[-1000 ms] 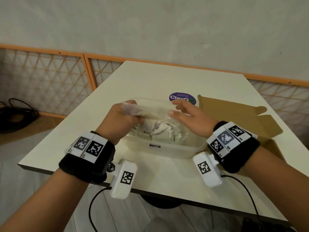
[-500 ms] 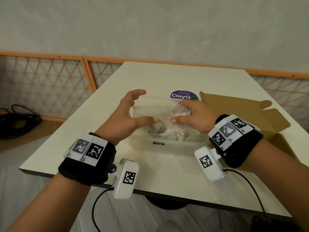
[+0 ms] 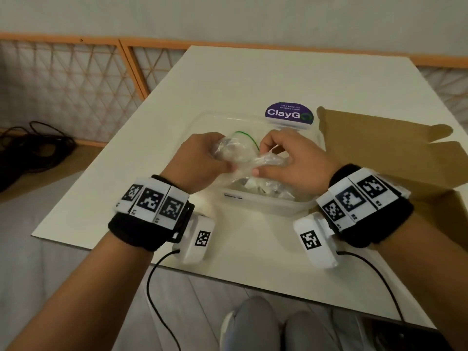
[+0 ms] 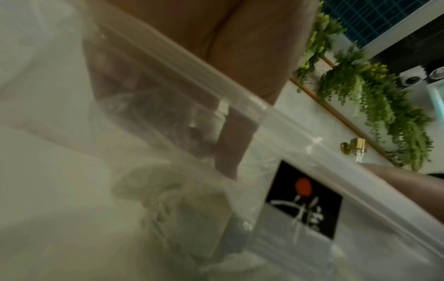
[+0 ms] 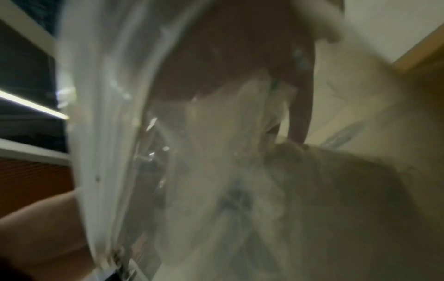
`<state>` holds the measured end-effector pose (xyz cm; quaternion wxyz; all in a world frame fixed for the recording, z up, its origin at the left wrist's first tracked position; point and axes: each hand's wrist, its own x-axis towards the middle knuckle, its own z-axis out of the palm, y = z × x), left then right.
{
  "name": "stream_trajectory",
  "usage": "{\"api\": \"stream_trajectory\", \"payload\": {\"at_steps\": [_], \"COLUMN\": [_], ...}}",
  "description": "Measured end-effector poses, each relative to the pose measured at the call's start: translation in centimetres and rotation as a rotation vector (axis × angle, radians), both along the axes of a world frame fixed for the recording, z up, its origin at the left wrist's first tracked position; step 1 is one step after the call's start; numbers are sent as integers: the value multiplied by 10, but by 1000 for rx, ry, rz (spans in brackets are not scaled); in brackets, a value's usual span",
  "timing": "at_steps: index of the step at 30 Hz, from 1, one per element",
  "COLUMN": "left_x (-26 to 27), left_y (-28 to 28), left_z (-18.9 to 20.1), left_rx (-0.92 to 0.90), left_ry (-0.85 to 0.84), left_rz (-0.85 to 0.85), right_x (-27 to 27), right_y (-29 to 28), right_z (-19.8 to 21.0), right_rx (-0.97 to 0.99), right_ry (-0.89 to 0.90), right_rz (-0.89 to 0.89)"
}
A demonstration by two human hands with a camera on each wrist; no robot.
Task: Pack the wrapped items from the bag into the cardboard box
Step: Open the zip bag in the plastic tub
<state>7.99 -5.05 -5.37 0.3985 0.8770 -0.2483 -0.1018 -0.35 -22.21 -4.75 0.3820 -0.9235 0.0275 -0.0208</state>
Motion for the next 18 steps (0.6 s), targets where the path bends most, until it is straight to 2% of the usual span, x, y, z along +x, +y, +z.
{"api": "stream_trajectory", "payload": {"at_steps": [3,6,11,15,18], "left_x": [-3,-4,-4,-6,-13], "left_y": [-2,-2,-1,3,7], "left_z": [1,2,-7,-10,-7], "left_rx": [-28,3,-24,-161,-291], "left_ry": [22,9,-131,-212,-239], "left_rz": [57,68,149,110,200], "right_x": [1,4,5,6,3], "right_y": [0,2,1,-1,2], "right_z": [6,5,-2,-6,-7], "right_rx": [128,171,193,103,26], "right_ry": [62,29,8,-11,-86], "right_rz": [-46,-122,-133,-113,-112]}}
